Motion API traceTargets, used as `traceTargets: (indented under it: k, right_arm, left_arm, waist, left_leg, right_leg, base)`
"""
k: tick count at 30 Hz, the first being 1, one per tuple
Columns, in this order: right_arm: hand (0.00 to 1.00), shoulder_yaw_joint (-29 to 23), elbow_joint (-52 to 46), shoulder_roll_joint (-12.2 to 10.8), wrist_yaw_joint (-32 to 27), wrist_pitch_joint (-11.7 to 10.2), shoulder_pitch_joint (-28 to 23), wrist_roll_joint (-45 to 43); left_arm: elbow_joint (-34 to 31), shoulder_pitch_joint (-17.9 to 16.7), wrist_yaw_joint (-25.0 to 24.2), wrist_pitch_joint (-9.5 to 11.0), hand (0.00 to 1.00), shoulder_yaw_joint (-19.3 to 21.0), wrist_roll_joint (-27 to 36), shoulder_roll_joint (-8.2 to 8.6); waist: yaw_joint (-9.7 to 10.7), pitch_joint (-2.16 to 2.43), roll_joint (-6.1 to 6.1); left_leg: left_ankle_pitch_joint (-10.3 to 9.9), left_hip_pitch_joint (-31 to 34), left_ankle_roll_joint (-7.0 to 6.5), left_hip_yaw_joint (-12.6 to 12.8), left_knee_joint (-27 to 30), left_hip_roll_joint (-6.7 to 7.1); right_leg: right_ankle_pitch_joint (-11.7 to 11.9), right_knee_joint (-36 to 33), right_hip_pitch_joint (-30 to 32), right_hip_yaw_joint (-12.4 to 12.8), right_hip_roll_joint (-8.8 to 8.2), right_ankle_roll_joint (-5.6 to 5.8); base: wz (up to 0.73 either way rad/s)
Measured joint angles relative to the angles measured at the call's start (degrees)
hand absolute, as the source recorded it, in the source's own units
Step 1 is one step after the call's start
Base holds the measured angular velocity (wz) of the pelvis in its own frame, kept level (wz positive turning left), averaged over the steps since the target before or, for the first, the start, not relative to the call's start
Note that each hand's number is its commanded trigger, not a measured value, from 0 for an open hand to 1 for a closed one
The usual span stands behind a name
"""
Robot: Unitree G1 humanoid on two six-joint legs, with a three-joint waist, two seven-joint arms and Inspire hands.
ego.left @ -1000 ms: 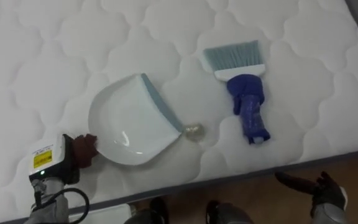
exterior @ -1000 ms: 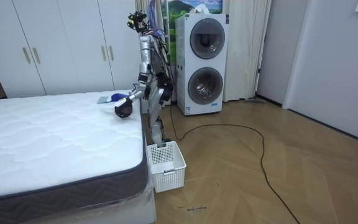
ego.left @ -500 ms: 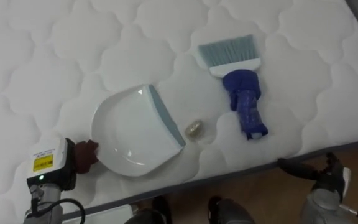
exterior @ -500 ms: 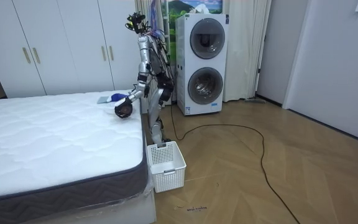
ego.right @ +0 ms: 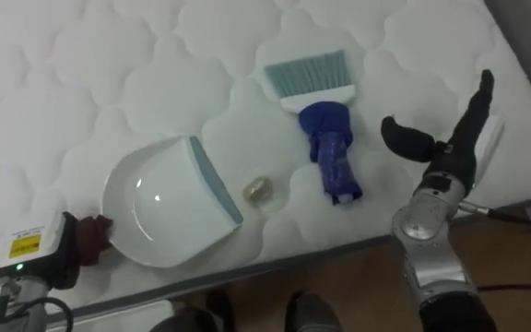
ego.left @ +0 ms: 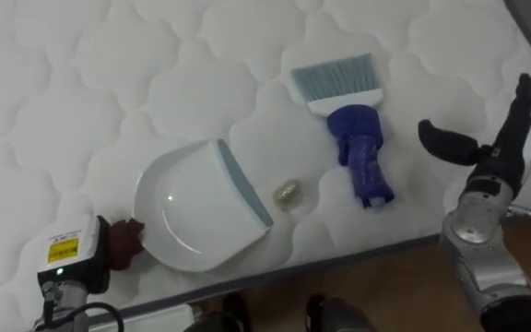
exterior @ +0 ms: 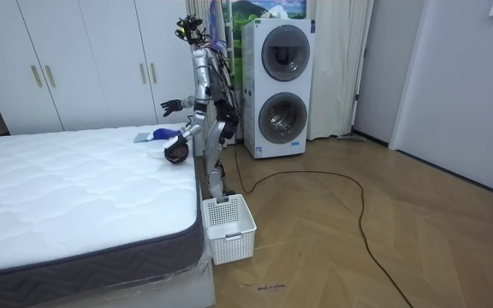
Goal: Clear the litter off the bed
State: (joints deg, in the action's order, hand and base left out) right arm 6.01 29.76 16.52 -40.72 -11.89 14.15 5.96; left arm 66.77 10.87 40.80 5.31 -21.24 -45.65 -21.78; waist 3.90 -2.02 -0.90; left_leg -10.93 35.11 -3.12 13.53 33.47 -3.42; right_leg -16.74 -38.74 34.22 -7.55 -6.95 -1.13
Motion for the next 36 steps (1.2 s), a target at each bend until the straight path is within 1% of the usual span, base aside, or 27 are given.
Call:
traceTargets:
  k: [2,5,8,11,13,14,15,17,20,22,23,25,28,31,32,33,34,35,36]
  right_arm:
    - [0.00,0.1,-0.2,0.0,0.0,0.0,0.5,0.0]
    - [0.00,0.1,-1.3,0.0,0.0,-0.1,0.7,0.0]
    - [0.00,0.1,-1.3,0.0,0.0,-0.3,1.4,0.0]
    - [0.00,0.1,-1.3,0.0,-1.1,-1.2,2.4,-0.1]
    - [0.00,0.1,-1.3,0.0,-1.9,-1.5,2.8,0.0]
    - [0.00,0.1,-1.3,0.1,-2.2,-2.3,2.8,0.0]
    - [0.00,0.2,-1.3,0.1,-2.3,-3.0,2.8,0.0]
    - [0.00,0.8,-1.3,0.2,-2.3,-3.4,2.8,0.0]
    - [0.00,2.2,-0.8,0.2,-2.3,-3.5,2.8,0.2]
    - [0.00,2.8,0.1,0.3,-2.0,-3.5,2.9,0.9]
    - [0.00,3.8,1.4,1.0,-1.3,-3.5,2.9,1.9]
    - [0.00,4.4,3.5,1.3,0.5,-3.5,2.9,3.3]
    - [0.00,5.1,7.9,1.4,2.8,-3.5,2.9,5.6]
    - [0.00,6.2,11.3,1.6,5.5,-3.0,3.2,8.5]
    - [0.00,6.4,12.0,1.6,6.7,-3.0,3.3,9.3]
    - [0.00,7.1,13.0,1.8,7.3,-3.0,3.6,10.1]
    - [0.00,7.8,14.3,2.0,7.5,-3.0,4.1,10.3]
    - [0.00,8.7,16.7,2.1,8.7,-3.0,5.3,10.7]
    - [0.00,9.1,18.3,2.2,10.0,-3.0,5.9,11.4]
  left_arm:
    - [-0.4,-0.2,-0.7,0.0,1.00,-0.1,0.0,-0.01]
    - [-1.3,-0.2,-1.6,0.0,1.00,-0.3,0.0,-0.07]
    - [-1.5,-0.4,-2.6,0.0,1.00,-0.5,0.1,-0.07]
    - [-1.4,-0.3,-3.2,0.0,1.00,-0.5,0.6,-0.38]
    - [-1.4,-0.3,-3.9,0.0,1.00,-0.5,1.2,-0.56]
    - [-1.4,-0.3,-4.3,0.0,1.00,-0.5,1.2,-0.72]
    - [-1.5,-0.2,-4.7,0.0,1.00,-0.5,1.2,-0.76]
    - [-1.7,-0.1,-5.4,0.0,1.00,-0.5,1.3,-0.79]
    - [-2.6,-0.2,-6.1,0.0,1.00,-0.6,1.3,-1.19]
    - [-2.8,0.1,-6.8,0.1,1.00,-0.7,1.3,-1.57]
    - [-2.9,0.3,-7.3,0.1,1.00,-0.9,1.3,-1.66]
    - [-3.1,0.3,-7.8,0.2,1.00,-1.0,1.3,-1.89]
    - [-3.2,0.6,-7.9,0.4,1.00,-1.6,1.1,-1.91]
    - [-3.3,1.4,-8.8,0.6,1.00,-1.6,1.2,-1.93]
    - [-3.3,1.6,-9.1,0.6,1.00,-1.6,1.2,-1.96]
    - [-3.3,2.1,-9.5,0.6,1.00,-1.7,1.2,-1.98]
    - [-3.4,2.5,-9.8,0.6,1.00,-1.9,1.2,-2.04]
    - [-3.6,3.3,-10.4,0.6,1.00,-2.3,1.2,-2.18]
    - [-3.7,4.0,-10.8,0.7,1.00,-2.8,1.2,-2.20]
  waist:
    - [-0.4,0.04,0.07]
    - [-1.0,0.10,0.18]
    - [-0.9,0.04,0.31]
    - [-0.8,-0.06,0.74]
    - [-0.9,-0.01,1.16]
    - [-0.9,-0.01,1.35]
    - [-1.0,-0.04,1.43]
    - [-1.2,-0.04,1.43]
    - [-1.3,-0.05,1.44]
    - [-1.3,-0.05,1.44]
    - [-1.4,-0.06,1.45]
    - [-1.5,-0.10,1.51]
    - [-2.5,-0.16,1.58]
    - [-3.1,-0.44,1.51]
    - [-3.1,-0.61,1.42]
    - [-3.5,-0.88,1.36]
    - [-3.6,-1.05,1.40]
    - [-4.1,-1.55,1.44]
    - [-4.5,-1.79,1.32]
  left_leg:
    - [0.0,0.0,-0.07,-0.1,-0.1,0.01]
    - [-0.1,-0.2,-0.19,-0.1,-0.2,0.14]
    - [-0.1,-0.9,-0.23,-0.1,-0.4,0.30]
    - [-0.1,-1.0,-0.24,-0.1,-0.8,0.28]
    - [-0.1,-1.1,-0.23,-0.1,-0.8,0.22]
    - [-0.1,-1.1,-0.23,-0.2,-0.8,0.16]
    - [-0.2,-1.0,-0.24,-0.2,-0.7,0.14]
    - [-0.2,-1.1,-0.28,0.0,-0.7,0.14]
    - [-0.2,-0.9,-0.28,0.0,-1.0,0.16]
    - [-0.2,-0.8,-0.28,-0.1,-1.3,0.12]
    - [-0.2,-0.8,-0.28,-0.2,-1.4,0.14]
    - [-0.2,-0.8,-0.29,0.1,-1.8,0.14]
    - [-0.2,-0.8,-0.29,0.4,-1.7,0.13]
    - [-0.2,-0.7,-0.28,0.4,-1.9,0.12]
    - [-0.2,-0.6,-0.28,0.4,-2.0,0.15]
    - [-0.2,-0.5,-0.27,0.3,-1.9,0.13]
    - [-0.2,-0.5,-0.27,0.3,-1.9,0.13]
    - [-0.2,-0.5,-0.27,0.3,-1.8,0.12]
    - [-0.2,-0.4,-0.27,0.2,-1.7,0.11]
  right_leg:
    - [0.0,0.1,-0.1,-0.4,-0.03,0.09]
    - [-0.1,0.1,-0.3,-0.3,-0.23,0.31]
    - [-0.3,0.0,-1.0,-0.3,-0.74,0.52]
    - [-0.4,-0.1,-1.1,-0.3,-0.75,0.54]
    - [-0.4,0.0,-1.1,-0.3,-0.69,0.53]
    - [-0.3,0.1,-1.2,-0.4,-0.63,0.49]
    - [-0.3,0.1,-1.3,-0.4,-0.61,0.49]
    - [-0.3,0.2,-1.3,-0.4,-0.62,0.50]
    - [-0.3,0.4,-1.3,-0.5,-0.71,0.51]
    - [-0.3,0.8,-1.3,-0.8,-0.79,0.50]
    - [-0.3,1.0,-1.4,-1.1,-0.84,0.50]
    - [-0.3,1.3,-1.4,-1.2,-0.90,0.53]
    - [-0.4,1.6,-1.4,-1.2,-0.89,0.59]
    - [-0.4,1.8,-1.3,-1.4,-0.93,0.60]
    - [-0.4,1.9,-1.3,-1.4,-0.95,0.61]
    - [-0.4,1.9,-1.3,-1.5,-0.95,0.61]
    - [-0.5,1.9,-1.3,-1.5,-0.95,0.61]
    - [-0.5,1.7,-1.3,-1.5,-0.96,0.60]
    - [-0.5,1.7,-1.2,-1.7,-1.00,0.60]
  base:
    - [0.07]
    - [0.01]
    - [0.01]
    - [0.00]
    - [0.00]
    - [0.00]
    - [0.00]
    - [0.00]
    - [0.02]
    - [0.06]
    - [0.04]
    - [0.02]
    - [0.00]
    - [0.00]
    - [0.00]
    - [0.00]
    - [0.00]
    - [0.04]
    - [0.07]
